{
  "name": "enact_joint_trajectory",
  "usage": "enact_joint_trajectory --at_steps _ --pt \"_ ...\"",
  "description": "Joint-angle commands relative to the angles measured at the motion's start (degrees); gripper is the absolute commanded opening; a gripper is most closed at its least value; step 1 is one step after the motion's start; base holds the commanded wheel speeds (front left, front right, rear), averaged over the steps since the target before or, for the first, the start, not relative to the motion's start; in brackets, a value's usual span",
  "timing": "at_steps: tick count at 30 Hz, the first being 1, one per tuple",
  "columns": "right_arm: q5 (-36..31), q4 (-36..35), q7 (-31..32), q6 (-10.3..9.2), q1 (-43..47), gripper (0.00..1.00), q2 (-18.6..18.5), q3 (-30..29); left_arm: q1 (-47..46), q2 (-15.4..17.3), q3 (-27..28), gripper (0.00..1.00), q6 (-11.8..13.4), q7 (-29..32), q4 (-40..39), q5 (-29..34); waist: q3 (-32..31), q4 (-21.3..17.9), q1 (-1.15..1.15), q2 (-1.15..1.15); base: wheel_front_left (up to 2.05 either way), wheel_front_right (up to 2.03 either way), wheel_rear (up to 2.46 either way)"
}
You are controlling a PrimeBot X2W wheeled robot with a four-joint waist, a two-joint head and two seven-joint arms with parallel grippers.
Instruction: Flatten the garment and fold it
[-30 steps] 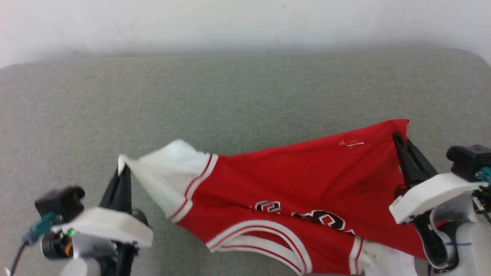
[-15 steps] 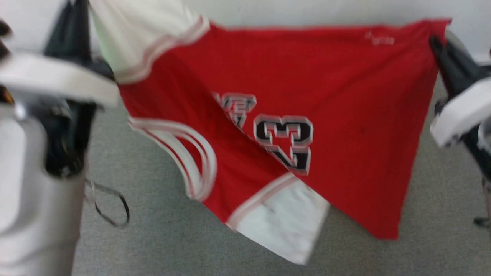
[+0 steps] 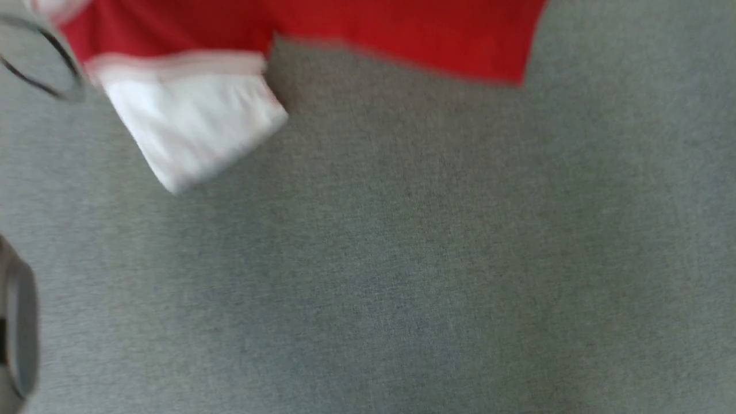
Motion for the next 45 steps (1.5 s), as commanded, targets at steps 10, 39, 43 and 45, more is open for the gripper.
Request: enact_joint_trajectory --at_steps 10,39,43,45 --pt "-5.2 8.5 -9.9 -0.06 -12.5 0.00 4.3 0.4 -13.1 1.1 0.9 0.00 -2.6 -11.7 7.2 3.7 6.0 -1.0 -0.03 0.00 0.00 0.00 0.00" --pt "9.8 9.6 -10.6 -0.06 37.7 0.00 2.9 4.5 67.9 5.1 -6.7 0.00 0.7 13.1 -9.9 -6.4 -13.3 5.7 -0.03 0.00 0.00 0.00 0.00" --pt "7.7 8.5 -9.8 -0.06 43.2 0.00 3.8 1.8 76.5 5.3 -5.9 0.00 2.9 15.5 -13.3 -8.8 -15.0 6.0 -0.03 0.00 0.00 0.00 0.00" --pt "7.0 7.7 -8.6 -0.06 46.1 0.00 4.2 0.8 80.1 5.0 -5.7 0.00 3.9 16.0 -14.7 -9.8 -15.8 6.3 -0.03 0.00 0.00 0.00 0.00"
